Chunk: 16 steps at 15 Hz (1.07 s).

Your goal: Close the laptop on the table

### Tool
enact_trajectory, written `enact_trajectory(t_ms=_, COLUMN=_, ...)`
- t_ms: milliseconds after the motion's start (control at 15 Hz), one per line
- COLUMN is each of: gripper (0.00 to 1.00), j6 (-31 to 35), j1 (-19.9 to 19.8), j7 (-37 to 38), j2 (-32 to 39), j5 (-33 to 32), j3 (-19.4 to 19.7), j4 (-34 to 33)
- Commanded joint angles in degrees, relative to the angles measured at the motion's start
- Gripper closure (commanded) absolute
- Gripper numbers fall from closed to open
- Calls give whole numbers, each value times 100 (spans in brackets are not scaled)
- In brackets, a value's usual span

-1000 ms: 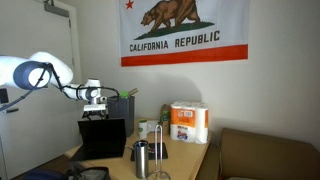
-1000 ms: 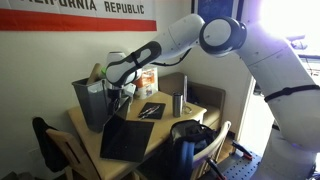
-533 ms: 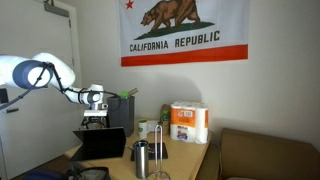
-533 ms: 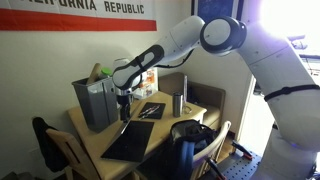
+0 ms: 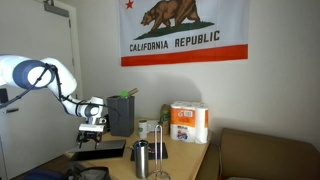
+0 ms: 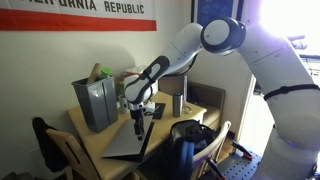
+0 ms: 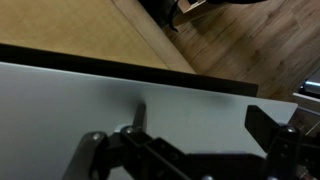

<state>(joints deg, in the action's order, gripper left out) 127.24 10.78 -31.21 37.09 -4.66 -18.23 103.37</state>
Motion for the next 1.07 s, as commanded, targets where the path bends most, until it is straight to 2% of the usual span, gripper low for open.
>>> enact_trajectory(t_ms=0, gripper=0, j6=455, j1=-129, j7=-40, j2=-173, j5=156, j3=-71, j4=631)
enact_trajectory(t_ms=467, gripper=0, j6=869, j1=-145, j7=24, j2=-89, j5=220, j3=-135, j4=1079)
enact_trajectory(t_ms=1000, gripper=0, j6=1064, j1=-105, j7=58, j2=-113, j5=120, j3=-98, j4=1024)
